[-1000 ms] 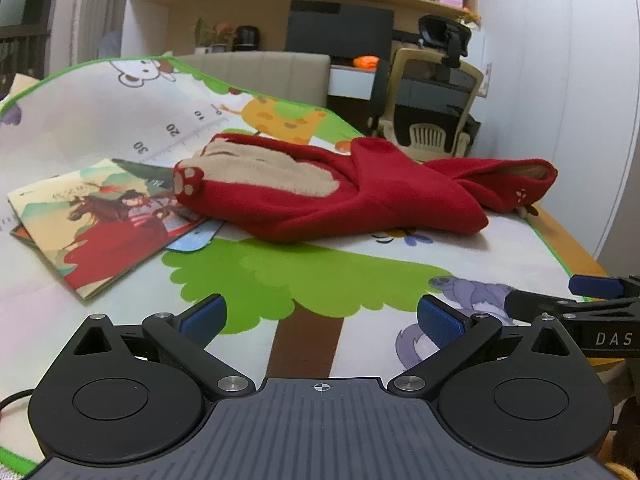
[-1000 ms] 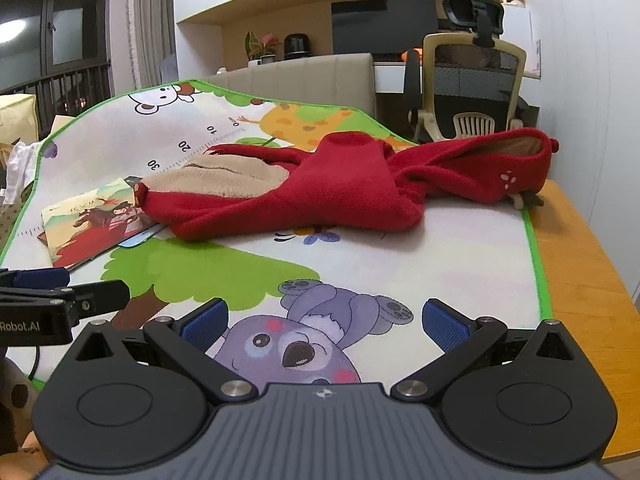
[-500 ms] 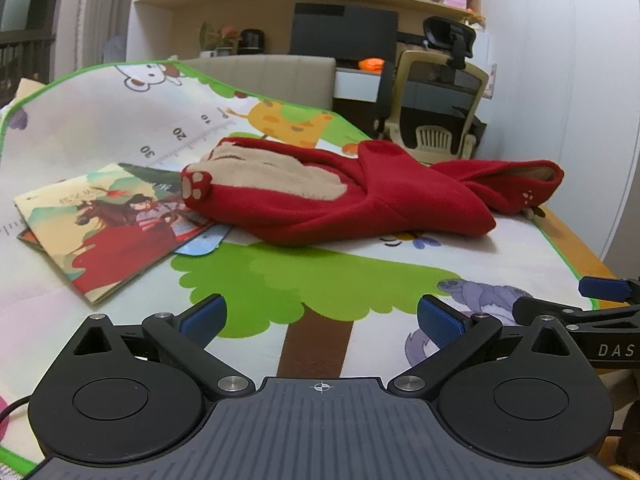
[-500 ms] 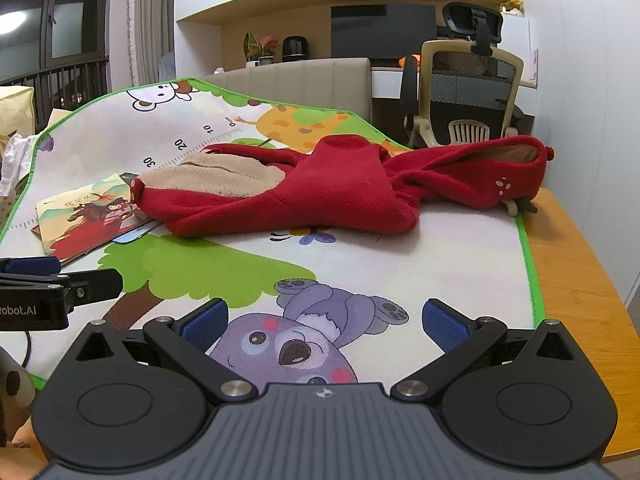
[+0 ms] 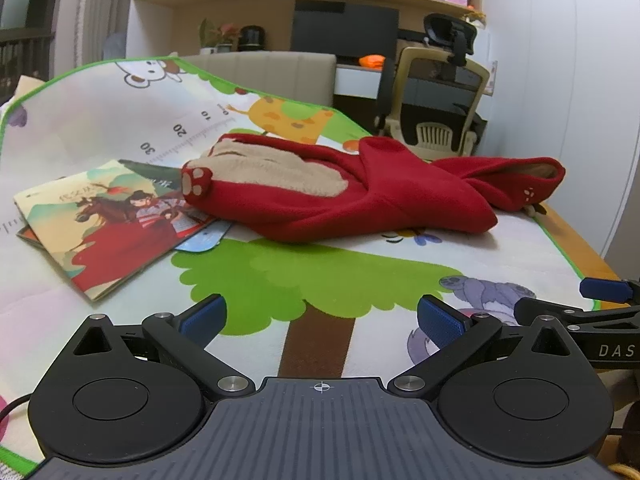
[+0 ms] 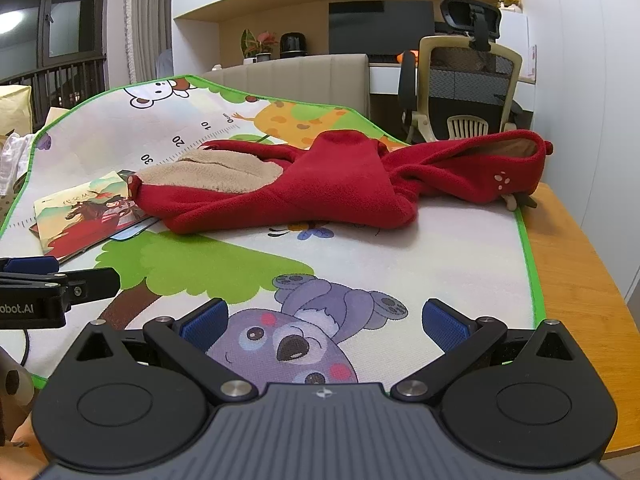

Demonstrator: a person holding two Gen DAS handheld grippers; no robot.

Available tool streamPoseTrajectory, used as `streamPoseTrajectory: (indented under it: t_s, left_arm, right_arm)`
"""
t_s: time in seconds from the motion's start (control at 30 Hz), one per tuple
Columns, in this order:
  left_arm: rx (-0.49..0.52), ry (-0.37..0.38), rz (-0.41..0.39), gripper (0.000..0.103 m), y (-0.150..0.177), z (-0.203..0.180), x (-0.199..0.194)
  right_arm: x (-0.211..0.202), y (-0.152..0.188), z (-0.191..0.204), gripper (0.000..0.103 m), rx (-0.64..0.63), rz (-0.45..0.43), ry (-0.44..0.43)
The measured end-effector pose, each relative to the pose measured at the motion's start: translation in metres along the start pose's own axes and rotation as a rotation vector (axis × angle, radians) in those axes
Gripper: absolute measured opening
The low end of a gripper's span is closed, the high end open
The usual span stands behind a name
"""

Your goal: Fold clothes

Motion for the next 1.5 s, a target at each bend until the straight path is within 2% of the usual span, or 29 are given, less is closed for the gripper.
streamPoseTrajectory:
  t_s: [1.5]
  left_arm:
    - [0.032, -0.011, 0.009, 0.103, 0.0033, -0.0032, 0.0016]
  right_arm:
    - [0.0047, 0.0045, -0.0028, 0.103, 0.024, 0.029, -0.017]
Point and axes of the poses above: each gripper's, at about its wrist camera, not at the fingertips, and x roughly the way its jaws point, z to its left, y to its underside, the point moved 4 cm from there along x, roughly the way its jaws point, and after that the axes turned 14 degrees about -x, right-handed, at the moved point
